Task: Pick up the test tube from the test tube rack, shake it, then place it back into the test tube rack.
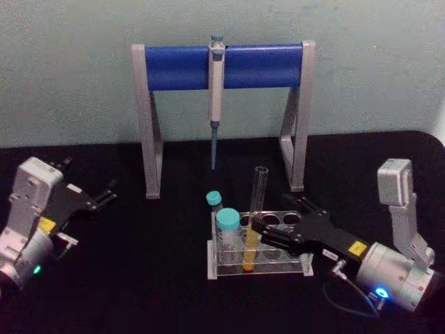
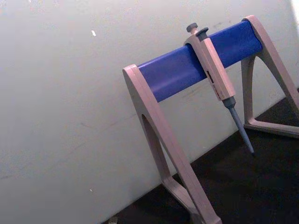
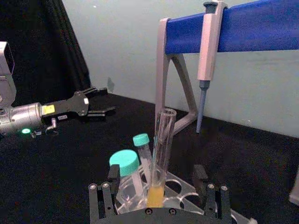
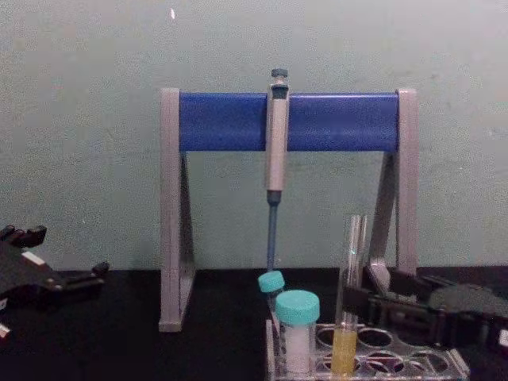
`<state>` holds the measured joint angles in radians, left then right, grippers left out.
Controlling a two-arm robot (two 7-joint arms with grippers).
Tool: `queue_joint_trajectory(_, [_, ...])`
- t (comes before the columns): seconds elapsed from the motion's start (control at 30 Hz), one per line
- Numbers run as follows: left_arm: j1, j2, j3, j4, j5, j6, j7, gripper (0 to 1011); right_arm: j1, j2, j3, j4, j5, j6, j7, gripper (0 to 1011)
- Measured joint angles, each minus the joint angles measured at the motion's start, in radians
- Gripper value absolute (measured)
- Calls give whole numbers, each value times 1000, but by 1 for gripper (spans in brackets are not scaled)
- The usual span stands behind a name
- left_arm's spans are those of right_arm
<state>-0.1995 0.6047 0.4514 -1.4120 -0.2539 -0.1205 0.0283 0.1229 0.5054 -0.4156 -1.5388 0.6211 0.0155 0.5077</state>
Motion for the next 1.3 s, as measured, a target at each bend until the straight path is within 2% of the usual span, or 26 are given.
queue_joint_trajectory(0.2, [0, 0, 0, 0, 0, 0, 0, 1001, 59, -29, -24, 56, -1, 7, 33, 1000])
queue_joint_trajectory(0.5, [0, 0, 0, 0, 0, 0, 0, 1001, 114, -55, -49, 112, -1, 8, 62, 1000])
queue_joint_trajectory(1.1, [0, 0, 0, 0, 0, 0, 0, 1001, 125, -60, -56, 125, 0, 6, 67, 1001])
queue_joint_trajectory(1.3, [0, 0, 0, 0, 0, 0, 0, 1001, 125, -60, -55, 124, 0, 5, 67, 886])
